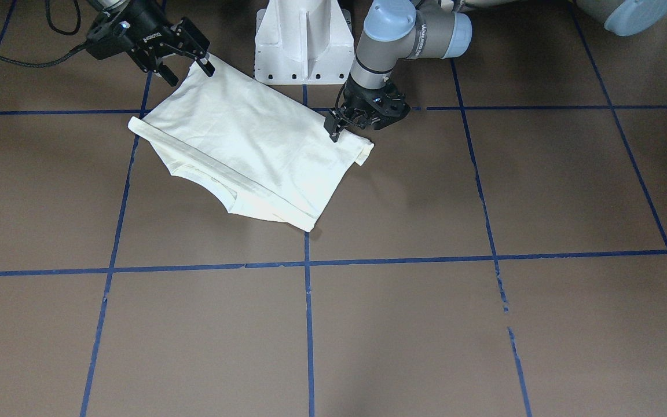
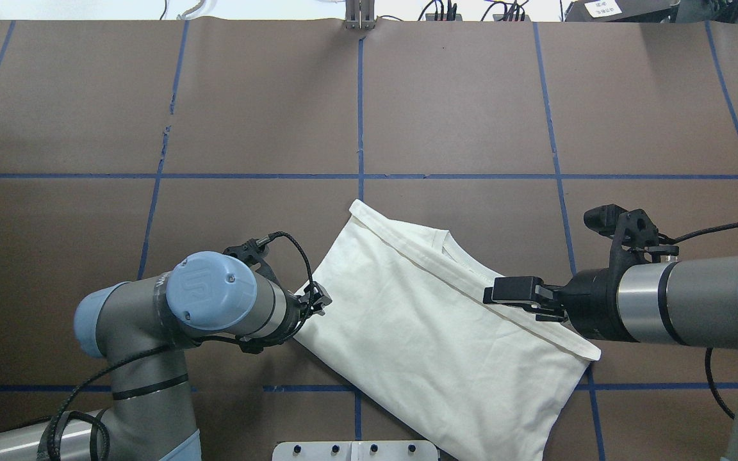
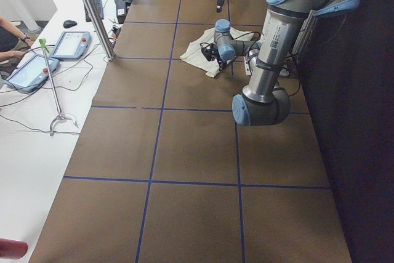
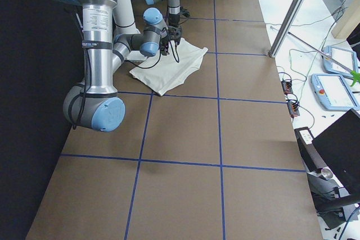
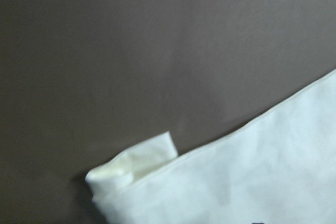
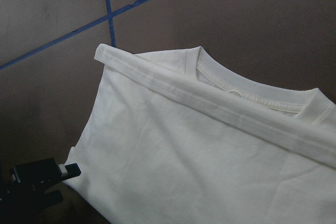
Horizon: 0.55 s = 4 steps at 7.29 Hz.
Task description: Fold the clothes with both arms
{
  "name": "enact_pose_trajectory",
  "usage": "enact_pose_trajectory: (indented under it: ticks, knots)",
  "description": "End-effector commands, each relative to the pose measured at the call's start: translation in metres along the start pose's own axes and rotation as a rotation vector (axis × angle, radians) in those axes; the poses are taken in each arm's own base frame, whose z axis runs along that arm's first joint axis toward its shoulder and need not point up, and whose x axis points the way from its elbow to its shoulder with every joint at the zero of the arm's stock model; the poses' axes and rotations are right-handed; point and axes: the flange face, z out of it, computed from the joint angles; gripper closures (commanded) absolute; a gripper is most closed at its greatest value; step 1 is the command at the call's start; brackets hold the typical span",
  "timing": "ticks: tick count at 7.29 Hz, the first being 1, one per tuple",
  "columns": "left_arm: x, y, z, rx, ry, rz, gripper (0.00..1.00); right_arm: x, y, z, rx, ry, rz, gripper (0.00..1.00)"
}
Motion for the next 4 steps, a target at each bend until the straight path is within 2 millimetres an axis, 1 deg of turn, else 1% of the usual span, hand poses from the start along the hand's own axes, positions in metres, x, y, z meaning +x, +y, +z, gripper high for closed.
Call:
enact_pose_trajectory:
  ticks: [1, 3, 4]
  knots:
    - [-0.008, 0.001, 0.007, 0.018, -0.026, -0.008, 0.15, 0.000, -0.002, 0.003, 0.003, 0.002, 0.002, 0.00]
    - [-0.011, 0.003, 0.021, 0.022, -0.049, -0.005, 0.17, 0.002, -0.003, 0.006, 0.005, 0.009, 0.003, 0.00]
    - [-0.011, 0.003, 0.021, 0.023, -0.049, -0.005, 0.21, 0.002, -0.003, 0.006, 0.005, 0.008, 0.003, 0.00]
